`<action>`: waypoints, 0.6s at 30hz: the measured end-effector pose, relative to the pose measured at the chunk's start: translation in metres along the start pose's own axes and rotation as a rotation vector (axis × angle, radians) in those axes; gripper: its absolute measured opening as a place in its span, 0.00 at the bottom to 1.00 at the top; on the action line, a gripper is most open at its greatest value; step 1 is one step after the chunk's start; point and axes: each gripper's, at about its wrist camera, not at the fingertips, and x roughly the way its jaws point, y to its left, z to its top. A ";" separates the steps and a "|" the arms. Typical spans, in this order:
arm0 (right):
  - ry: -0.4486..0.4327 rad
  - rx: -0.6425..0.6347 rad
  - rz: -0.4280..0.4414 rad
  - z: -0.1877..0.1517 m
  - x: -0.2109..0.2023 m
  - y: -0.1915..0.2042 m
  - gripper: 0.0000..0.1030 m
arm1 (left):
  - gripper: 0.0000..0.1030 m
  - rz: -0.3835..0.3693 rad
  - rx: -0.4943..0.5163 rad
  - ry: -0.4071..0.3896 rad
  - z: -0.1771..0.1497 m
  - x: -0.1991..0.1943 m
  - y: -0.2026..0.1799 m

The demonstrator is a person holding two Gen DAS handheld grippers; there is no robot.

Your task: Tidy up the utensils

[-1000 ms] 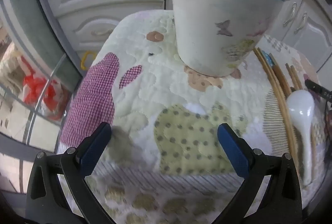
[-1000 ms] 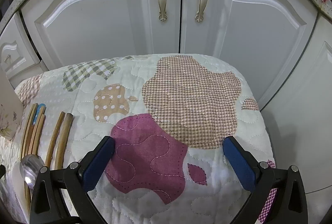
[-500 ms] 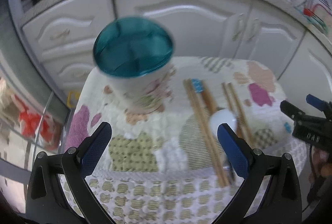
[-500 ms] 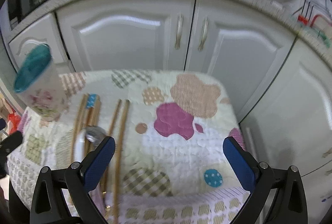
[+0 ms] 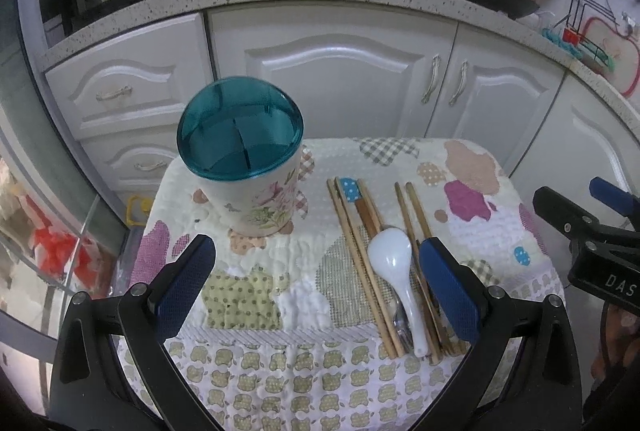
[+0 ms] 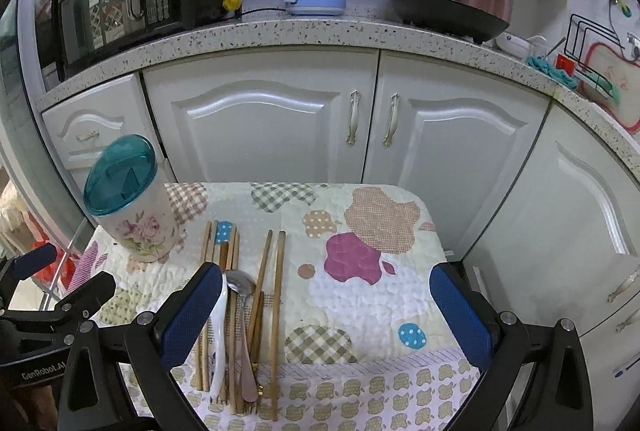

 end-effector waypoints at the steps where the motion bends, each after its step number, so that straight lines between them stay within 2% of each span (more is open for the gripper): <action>1: -0.004 0.005 0.001 0.001 -0.001 0.000 1.00 | 1.00 0.001 -0.005 -0.003 0.000 0.000 0.000; 18: 0.004 0.030 -0.007 0.001 0.001 -0.005 1.00 | 1.00 0.001 -0.031 0.015 0.002 0.008 0.005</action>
